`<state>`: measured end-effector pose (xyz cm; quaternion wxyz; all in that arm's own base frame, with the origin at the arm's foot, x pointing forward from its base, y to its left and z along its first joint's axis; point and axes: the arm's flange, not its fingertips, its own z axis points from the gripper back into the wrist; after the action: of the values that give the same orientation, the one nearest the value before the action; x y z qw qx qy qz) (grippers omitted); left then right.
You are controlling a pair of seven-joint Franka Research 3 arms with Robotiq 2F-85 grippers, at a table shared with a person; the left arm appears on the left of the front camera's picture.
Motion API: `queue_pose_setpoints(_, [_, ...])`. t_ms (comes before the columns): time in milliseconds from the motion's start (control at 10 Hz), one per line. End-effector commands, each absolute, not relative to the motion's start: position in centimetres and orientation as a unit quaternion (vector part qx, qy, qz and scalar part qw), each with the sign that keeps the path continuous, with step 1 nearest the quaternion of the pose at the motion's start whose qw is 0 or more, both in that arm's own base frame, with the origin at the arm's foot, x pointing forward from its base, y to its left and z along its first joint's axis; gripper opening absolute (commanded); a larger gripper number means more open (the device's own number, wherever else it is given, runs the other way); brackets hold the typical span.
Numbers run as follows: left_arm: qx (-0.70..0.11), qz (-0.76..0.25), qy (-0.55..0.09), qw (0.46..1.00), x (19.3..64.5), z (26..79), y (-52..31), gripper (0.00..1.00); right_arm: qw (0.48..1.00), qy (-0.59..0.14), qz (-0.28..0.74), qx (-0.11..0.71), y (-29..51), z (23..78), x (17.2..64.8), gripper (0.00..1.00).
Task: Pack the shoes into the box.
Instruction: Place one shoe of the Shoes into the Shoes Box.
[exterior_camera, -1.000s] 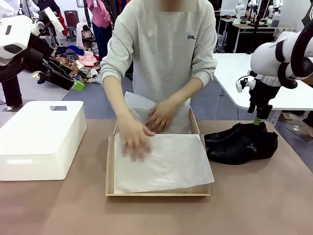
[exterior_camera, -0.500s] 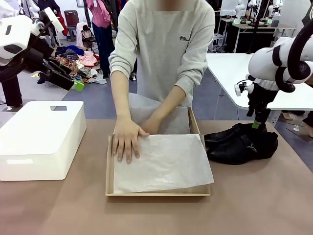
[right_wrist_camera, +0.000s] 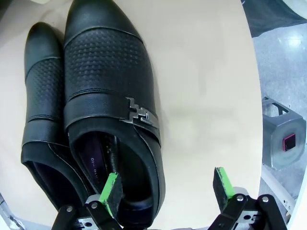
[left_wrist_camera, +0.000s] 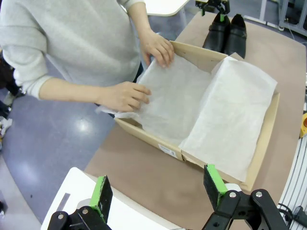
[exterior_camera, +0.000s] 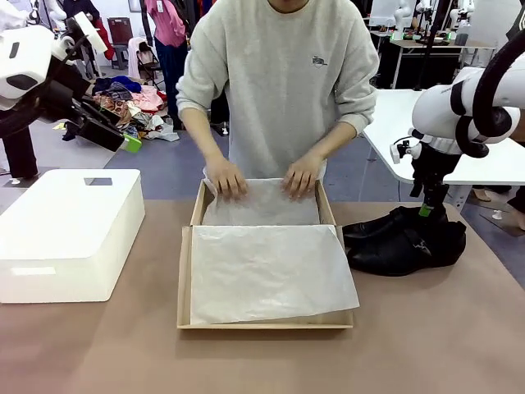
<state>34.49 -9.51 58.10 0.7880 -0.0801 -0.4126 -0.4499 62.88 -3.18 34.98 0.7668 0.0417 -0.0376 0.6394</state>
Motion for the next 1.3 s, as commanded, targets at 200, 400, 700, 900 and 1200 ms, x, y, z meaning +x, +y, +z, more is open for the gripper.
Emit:
queue_pose_setpoints(200, [-0.082,-0.451,-0.419,0.784,34.7,58.0,-9.5,1.00,0.775,-0.018,0.630,0.041,-3.1,34.0,64.0,1.00])
queue_pose_setpoints(400, [-0.082,-0.451,-0.419,0.784,34.7,58.0,-9.5,1.00,0.778,-0.012,0.626,0.049,-2.8,33.6,64.1,1.00])
queue_pose_setpoints(700, [-0.082,-0.451,-0.419,0.784,34.7,58.0,-9.5,1.00,0.786,0.001,0.614,0.068,-2.5,33.3,64.2,0.72])
queue_pose_setpoints(900, [-0.082,-0.451,-0.419,0.784,34.7,58.0,-9.5,1.00,0.792,0.007,0.607,0.068,-2.6,33.3,64.0,0.43])
queue_pose_setpoints(1200, [-0.082,-0.451,-0.419,0.784,34.7,58.0,-9.5,1.00,0.795,0.014,0.602,0.068,-2.7,33.5,63.8,0.00])
